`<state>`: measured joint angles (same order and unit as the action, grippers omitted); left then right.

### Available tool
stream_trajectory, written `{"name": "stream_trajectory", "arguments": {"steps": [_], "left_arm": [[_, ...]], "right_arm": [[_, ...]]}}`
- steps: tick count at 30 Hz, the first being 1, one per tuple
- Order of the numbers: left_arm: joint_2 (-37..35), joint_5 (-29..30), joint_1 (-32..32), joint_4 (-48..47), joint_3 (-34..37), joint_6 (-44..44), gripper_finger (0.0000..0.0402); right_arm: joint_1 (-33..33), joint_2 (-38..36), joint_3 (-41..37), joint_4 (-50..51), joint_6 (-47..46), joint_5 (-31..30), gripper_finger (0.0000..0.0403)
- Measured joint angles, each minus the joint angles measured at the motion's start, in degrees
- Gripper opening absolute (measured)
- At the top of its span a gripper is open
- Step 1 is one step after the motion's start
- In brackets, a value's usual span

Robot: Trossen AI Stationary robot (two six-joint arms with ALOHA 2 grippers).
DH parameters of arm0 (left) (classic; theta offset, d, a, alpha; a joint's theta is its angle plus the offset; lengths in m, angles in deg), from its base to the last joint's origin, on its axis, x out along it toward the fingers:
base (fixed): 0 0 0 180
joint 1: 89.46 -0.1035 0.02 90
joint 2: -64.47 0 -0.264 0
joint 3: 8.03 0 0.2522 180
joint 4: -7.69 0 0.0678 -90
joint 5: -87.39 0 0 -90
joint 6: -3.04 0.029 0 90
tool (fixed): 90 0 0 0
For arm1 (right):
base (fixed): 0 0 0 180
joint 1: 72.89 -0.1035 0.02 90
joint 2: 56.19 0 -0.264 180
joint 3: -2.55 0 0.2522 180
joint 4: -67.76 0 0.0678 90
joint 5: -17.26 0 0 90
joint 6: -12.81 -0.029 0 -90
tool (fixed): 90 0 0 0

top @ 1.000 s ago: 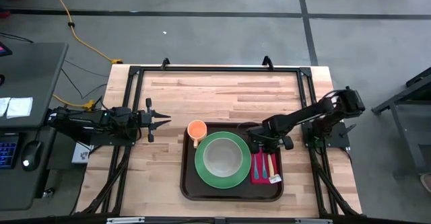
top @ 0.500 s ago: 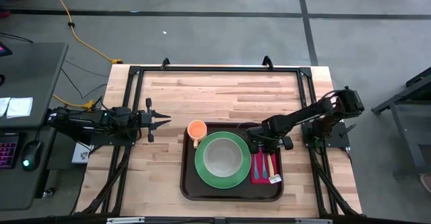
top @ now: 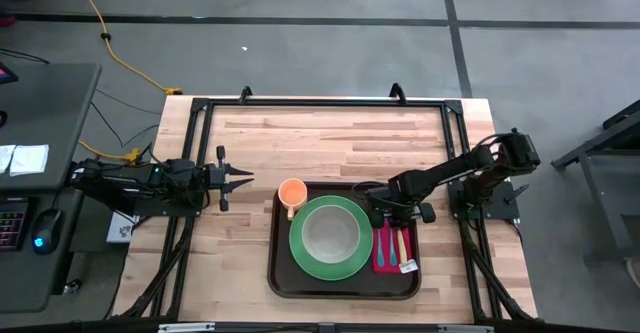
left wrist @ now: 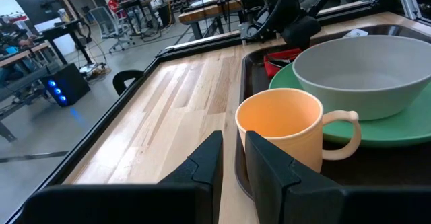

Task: Set up tray
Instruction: Put the white knife on top of the red table napkin

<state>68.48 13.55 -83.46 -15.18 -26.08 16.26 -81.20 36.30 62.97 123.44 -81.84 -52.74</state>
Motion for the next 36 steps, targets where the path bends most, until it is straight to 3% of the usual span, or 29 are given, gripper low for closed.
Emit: {"name": "stream_trajectory", "arguments": {"steps": [16, 36], "left_arm": [[0.0, 0.0, 0.0, 0.0, 0.0, 0.0, 0.0097], [0.0, 0.0, 0.0, 0.0, 0.0, 0.0, 0.0097]], "right_arm": [[1.6, 0.0, 0.0, 0.0, 2.4, 2.9, 0.0017], [1.6, 0.0, 0.0, -0.9, 2.4, 2.1, 0.0017]]}}
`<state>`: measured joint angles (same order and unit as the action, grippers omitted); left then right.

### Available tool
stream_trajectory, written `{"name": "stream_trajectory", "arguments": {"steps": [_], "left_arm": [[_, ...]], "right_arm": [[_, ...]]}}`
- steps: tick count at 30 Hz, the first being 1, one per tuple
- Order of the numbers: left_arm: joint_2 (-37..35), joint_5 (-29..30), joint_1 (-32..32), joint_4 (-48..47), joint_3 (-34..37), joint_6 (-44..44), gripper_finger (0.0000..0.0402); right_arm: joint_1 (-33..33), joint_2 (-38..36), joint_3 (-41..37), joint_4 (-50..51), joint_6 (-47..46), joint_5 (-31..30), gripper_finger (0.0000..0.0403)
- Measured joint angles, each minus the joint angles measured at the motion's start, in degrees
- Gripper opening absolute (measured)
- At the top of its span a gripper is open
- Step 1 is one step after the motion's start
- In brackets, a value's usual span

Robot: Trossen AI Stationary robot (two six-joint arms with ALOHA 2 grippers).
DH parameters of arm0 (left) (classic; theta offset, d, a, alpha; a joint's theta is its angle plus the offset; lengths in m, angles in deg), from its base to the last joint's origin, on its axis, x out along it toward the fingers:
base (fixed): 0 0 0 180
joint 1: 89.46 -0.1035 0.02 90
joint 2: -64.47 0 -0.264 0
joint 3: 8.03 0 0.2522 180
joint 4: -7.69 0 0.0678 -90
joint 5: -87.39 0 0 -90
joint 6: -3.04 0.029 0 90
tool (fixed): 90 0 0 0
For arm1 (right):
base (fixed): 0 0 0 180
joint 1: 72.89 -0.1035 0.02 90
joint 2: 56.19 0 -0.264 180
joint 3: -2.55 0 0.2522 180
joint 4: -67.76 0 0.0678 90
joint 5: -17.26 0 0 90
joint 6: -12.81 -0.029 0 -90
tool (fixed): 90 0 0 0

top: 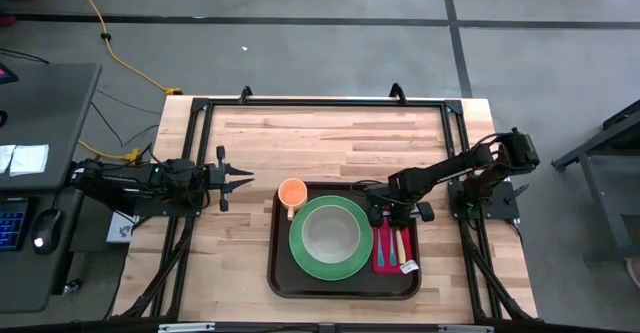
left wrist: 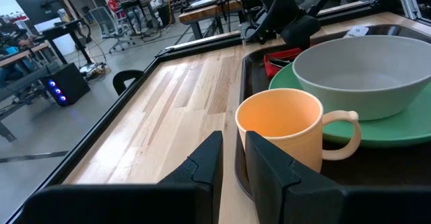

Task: Set up tray
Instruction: Put the white knife on top of the red table napkin

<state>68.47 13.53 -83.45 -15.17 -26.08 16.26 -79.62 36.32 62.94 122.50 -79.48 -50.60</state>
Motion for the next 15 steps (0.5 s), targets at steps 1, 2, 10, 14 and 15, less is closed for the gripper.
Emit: {"name": "stream_trajectory", "arguments": {"steps": [1, 2, 10, 14, 15], "left_arm": [[0.0, 0.0, 0.0, 0.0, 0.0, 0.0, 0.0097], [0.0, 0.0, 0.0, 0.0, 0.0, 0.0, 0.0097], [0.0, 0.0, 0.0, 0.0, 0.0, 0.0, 0.0097], [0.0, 0.0, 0.0, 0.0, 0.0, 0.0, 0.0097], [0.0, 0.0, 0.0, 0.0, 0.0, 0.0, 0.0097]], "right_arm": [[0.0, 0.0, 0.0, 0.0, 0.0, -0.2, 0.0017], [0.0, 0.0, 0.0, 0.0, 0.0, -0.4, 0.0017], [0.0, 0.0, 0.0, 0.3, 0.0, -1.8, 0.0017], [0.0, 0.0, 0.0, 0.5, 0.0, -1.8, 0.0017], [0.0, 0.0, 0.0, 0.5, 0.0, -1.8, 0.0017]]}}
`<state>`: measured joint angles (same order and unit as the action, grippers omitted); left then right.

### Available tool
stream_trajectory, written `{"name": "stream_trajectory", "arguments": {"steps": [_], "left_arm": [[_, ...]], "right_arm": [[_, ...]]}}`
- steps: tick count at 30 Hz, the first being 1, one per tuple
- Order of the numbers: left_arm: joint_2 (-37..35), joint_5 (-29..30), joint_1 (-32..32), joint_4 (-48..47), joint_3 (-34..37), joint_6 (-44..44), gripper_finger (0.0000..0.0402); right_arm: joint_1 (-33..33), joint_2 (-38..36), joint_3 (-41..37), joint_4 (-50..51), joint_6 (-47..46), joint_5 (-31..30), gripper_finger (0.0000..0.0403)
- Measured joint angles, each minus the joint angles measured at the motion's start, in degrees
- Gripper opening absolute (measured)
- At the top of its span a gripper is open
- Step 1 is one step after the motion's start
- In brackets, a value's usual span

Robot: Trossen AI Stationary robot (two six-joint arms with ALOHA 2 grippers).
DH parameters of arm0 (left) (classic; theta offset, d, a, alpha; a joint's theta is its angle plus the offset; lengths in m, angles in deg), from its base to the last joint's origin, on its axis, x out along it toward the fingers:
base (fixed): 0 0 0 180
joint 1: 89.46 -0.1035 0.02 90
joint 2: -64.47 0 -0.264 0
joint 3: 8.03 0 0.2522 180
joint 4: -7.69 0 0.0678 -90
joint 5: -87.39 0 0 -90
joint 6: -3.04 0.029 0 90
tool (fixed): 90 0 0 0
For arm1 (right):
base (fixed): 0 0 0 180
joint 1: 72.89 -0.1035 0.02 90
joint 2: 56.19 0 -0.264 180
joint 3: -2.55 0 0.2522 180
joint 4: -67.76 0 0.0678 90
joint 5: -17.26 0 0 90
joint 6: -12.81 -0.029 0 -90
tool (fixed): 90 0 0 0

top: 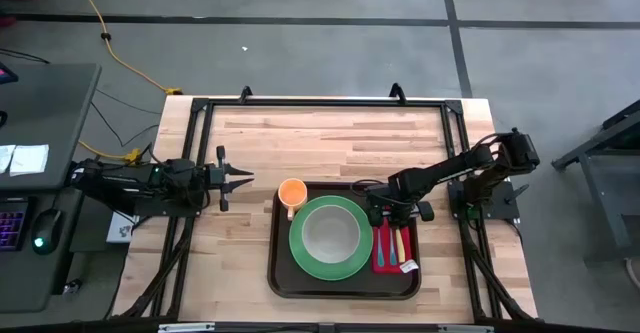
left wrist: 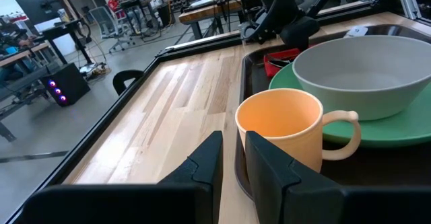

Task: Set up tray
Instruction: Put the white knife on top of the red table napkin, then return to Home Position

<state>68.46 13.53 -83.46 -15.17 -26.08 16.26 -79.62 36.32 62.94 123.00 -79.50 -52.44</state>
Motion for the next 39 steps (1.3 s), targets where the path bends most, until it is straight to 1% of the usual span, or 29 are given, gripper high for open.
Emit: {"name": "stream_trajectory", "arguments": {"steps": [3, 9, 13, 19, 26, 31, 36, 39], "left_arm": [[0.0, 0.0, 0.0, 0.0, 0.0, 0.0, 0.0097], [0.0, 0.0, 0.0, 0.0, 0.0, 0.0, 0.0097], [0.0, 0.0, 0.0, 0.0, 0.0, 0.0, 0.0097], [0.0, 0.0, 0.0, 0.0, 0.0, 0.0, 0.0097], [0.0, 0.0, 0.0, 0.0, 0.0, 0.0, 0.0097], [0.0, 0.0, 0.0, 0.0, 0.0, 0.0, 0.0097], [0.0, 0.0, 0.0, 0.0, 0.0, 0.0, 0.0097], [0.0, 0.0, 0.0, 0.0, 0.0, 0.0, 0.0097]], "right_arm": [[0.0, 0.0, 0.0, 0.1, -0.5, -0.2, 0.0026], [0.0, 0.0, 0.0, 0.2, -1.3, -0.2, 0.0067], [0.0, 0.0, 0.0, 0.2, -1.3, 0.0, 0.0084], [0.0, 0.0, 0.0, 0.2, -1.3, 0.9, 0.0097], [0.0, -0.5, 0.0, 0.5, -1.8, 2.2, 0.0099], [0.0, -4.0, 0.0, 0.8, -3.6, -0.5, 0.0099], [0.0, -9.8, 0.0, 2.4, -5.7, -2.2, 0.0099], [0.0, -14.0, 0.0, 3.7, -6.9, -4.7, 0.0099]]}}
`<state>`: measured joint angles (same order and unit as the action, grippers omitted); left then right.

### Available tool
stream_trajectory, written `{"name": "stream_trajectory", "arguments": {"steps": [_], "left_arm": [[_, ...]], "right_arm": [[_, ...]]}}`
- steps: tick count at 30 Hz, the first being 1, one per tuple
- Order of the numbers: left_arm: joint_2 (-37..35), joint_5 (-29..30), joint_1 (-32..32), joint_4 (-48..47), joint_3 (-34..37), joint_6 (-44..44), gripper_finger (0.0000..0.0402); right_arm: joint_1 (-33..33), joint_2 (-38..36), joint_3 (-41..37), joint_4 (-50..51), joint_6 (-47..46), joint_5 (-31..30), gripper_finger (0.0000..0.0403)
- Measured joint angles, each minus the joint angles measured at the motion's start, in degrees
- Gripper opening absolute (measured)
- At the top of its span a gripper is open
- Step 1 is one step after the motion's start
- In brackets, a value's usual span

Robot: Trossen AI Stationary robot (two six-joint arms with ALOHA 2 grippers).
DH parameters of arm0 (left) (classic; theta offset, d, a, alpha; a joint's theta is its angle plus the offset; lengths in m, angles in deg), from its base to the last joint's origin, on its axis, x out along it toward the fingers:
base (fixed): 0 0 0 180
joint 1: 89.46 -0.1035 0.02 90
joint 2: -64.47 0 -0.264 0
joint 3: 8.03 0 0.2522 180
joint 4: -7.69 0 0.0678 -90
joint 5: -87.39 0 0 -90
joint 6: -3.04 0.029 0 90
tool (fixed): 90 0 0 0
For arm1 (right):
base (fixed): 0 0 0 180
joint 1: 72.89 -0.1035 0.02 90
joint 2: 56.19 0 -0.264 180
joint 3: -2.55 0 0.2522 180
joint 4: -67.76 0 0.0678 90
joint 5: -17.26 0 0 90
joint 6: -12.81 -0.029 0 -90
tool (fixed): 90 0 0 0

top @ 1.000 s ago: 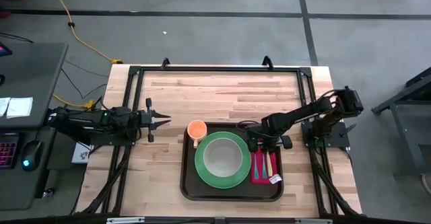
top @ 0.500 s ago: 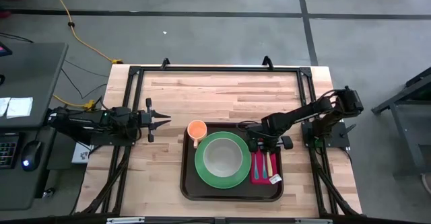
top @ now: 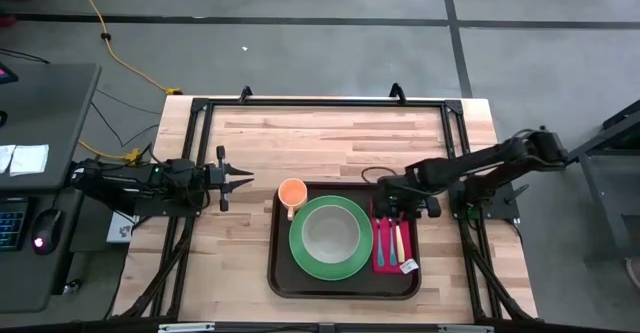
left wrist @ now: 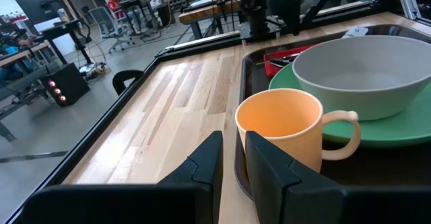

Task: Set up tray
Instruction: Return to Home Position

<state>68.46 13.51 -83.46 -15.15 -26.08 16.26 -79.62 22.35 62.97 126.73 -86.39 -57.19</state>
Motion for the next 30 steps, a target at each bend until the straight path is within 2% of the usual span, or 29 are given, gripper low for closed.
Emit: {"name": "stream_trajectory", "arguments": {"steps": [10, 15, 26, 30], "left_arm": [[0.0, 0.0, 0.0, 0.0, 0.0, 0.0, 0.0097], [0.0, 0.0, 0.0, 0.0, 0.0, 0.0, 0.0097], [0.0, 0.0, 0.0, 0.0, 0.0, 0.0, 0.0097], [0.0, 0.0, 0.0, 0.1, 0.0, 0.0, 0.0097]], "right_arm": [[0.0, -12.7, 0.0, 3.0, -1.0, -11.8, 0.0099], [0.0, -17.3, 0.0, 5.3, 0.6, -15.5, 0.0099], [0.0, -21.8, 0.0, 6.8, 10.3, -21.5, 0.0099], [0.0, -21.9, 0.0, 7.1, 11.3, -22.3, 0.0099]]}}
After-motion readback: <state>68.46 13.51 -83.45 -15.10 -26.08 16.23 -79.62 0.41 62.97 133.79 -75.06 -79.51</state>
